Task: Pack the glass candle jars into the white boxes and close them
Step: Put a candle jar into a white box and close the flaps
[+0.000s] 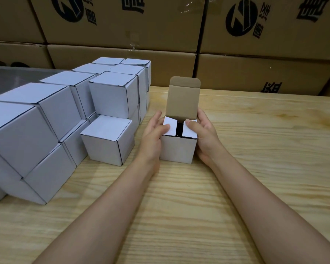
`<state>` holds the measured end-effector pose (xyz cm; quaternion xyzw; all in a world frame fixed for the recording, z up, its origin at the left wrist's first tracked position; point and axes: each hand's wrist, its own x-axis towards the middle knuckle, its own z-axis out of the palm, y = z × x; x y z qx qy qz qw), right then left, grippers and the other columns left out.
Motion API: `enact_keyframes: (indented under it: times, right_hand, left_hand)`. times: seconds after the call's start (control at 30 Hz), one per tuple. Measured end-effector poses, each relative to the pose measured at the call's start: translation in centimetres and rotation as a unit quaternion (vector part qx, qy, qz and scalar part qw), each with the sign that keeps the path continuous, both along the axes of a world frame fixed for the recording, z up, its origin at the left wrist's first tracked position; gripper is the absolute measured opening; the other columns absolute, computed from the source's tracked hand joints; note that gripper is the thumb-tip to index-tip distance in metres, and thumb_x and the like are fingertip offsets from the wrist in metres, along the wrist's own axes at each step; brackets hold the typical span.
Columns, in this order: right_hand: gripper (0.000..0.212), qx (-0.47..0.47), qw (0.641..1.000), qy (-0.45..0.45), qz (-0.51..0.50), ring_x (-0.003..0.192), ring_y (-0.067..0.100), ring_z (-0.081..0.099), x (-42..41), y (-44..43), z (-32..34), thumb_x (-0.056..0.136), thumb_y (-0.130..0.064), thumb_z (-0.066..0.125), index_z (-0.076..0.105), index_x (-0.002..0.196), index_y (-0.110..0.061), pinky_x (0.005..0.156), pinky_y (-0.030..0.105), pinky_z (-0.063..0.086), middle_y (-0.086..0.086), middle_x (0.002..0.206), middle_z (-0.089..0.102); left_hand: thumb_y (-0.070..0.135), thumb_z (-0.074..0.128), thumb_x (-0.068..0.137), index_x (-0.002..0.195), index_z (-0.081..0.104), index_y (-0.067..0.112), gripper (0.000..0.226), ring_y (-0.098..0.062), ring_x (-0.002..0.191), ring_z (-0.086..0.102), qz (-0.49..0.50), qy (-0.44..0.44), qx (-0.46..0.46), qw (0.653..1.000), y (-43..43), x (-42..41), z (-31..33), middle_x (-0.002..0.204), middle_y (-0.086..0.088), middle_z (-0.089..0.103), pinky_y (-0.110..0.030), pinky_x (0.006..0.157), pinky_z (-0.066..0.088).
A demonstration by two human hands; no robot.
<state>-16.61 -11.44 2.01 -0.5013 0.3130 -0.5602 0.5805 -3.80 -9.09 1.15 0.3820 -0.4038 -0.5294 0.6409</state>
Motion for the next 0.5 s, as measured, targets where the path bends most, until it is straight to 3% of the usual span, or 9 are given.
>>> enact_keyframes:
  times: [0.13, 0.3, 0.37, 0.43, 0.5]
  right_hand:
    - [0.035, -0.008, 1.000, 0.001, 0.013, 0.093, 0.022, 0.064, -0.14, -0.05, -0.06, 0.094, 0.003, 0.044, 0.052, 0.122, -0.015, 0.082, 0.036, 0.051, 0.004, 0.102, 0.067]
    - [0.024, -0.016, 0.998, -0.038, 0.040, 0.093, 0.024, 0.065, -0.36, 0.14, -0.19, 0.091, -0.010, 0.057, 0.055, 0.114, -0.013, 0.082, 0.037, 0.052, 0.008, 0.103, 0.067]
    - [0.056, -0.020, 0.997, -0.039, 0.064, 0.107, 0.031, 0.061, -0.45, 0.23, -0.05, 0.080, -0.034, 0.070, 0.051, 0.123, -0.004, 0.093, 0.042, 0.050, 0.017, 0.117, 0.063]
    - [0.090, -0.024, 0.998, 0.000, 0.066, 0.112, 0.034, 0.057, -0.39, 0.34, 0.21, 0.059, -0.064, 0.075, 0.054, 0.117, 0.000, 0.098, 0.045, 0.044, 0.021, 0.122, 0.059]
    - [0.090, -0.027, 0.997, 0.031, 0.061, 0.100, 0.024, 0.061, -0.34, 0.22, 0.29, 0.039, -0.076, 0.077, 0.059, 0.097, -0.010, 0.088, 0.038, 0.048, 0.009, 0.109, 0.062]
  left_hand:
    - [-0.008, 0.040, 0.087, 0.125, 0.057, 0.015, 0.048, -0.009, 0.095, 0.065, 0.011, -0.027, -0.018, 0.999, -0.04, -0.16, 0.67, 0.108, 0.003, 0.068, -0.022, 0.080, 0.053]
    - [-0.008, 0.043, 0.088, 0.109, 0.058, 0.022, 0.039, -0.018, 0.092, 0.061, 0.034, -0.007, -0.009, 0.999, 0.06, -0.46, 0.70, 0.100, 0.001, 0.066, -0.033, 0.084, 0.049]
    - [-0.007, 0.045, 0.088, 0.104, 0.058, 0.023, 0.036, -0.021, 0.093, 0.060, 0.051, -0.002, -0.006, 0.999, -0.03, -0.53, 0.65, 0.100, -0.001, 0.066, -0.036, 0.084, 0.048]
    - [-0.004, 0.047, 0.089, 0.097, 0.057, 0.026, 0.033, -0.020, 0.091, 0.060, 0.064, -0.009, -0.009, 0.998, -0.08, -0.60, 0.54, 0.095, 0.001, 0.066, -0.035, 0.080, 0.047]
    - [0.001, 0.049, 0.092, 0.093, 0.055, 0.027, 0.026, -0.012, 0.080, 0.061, 0.063, -0.018, -0.018, 0.998, -0.11, -0.66, 0.37, 0.082, 0.009, 0.067, -0.027, 0.069, 0.047]
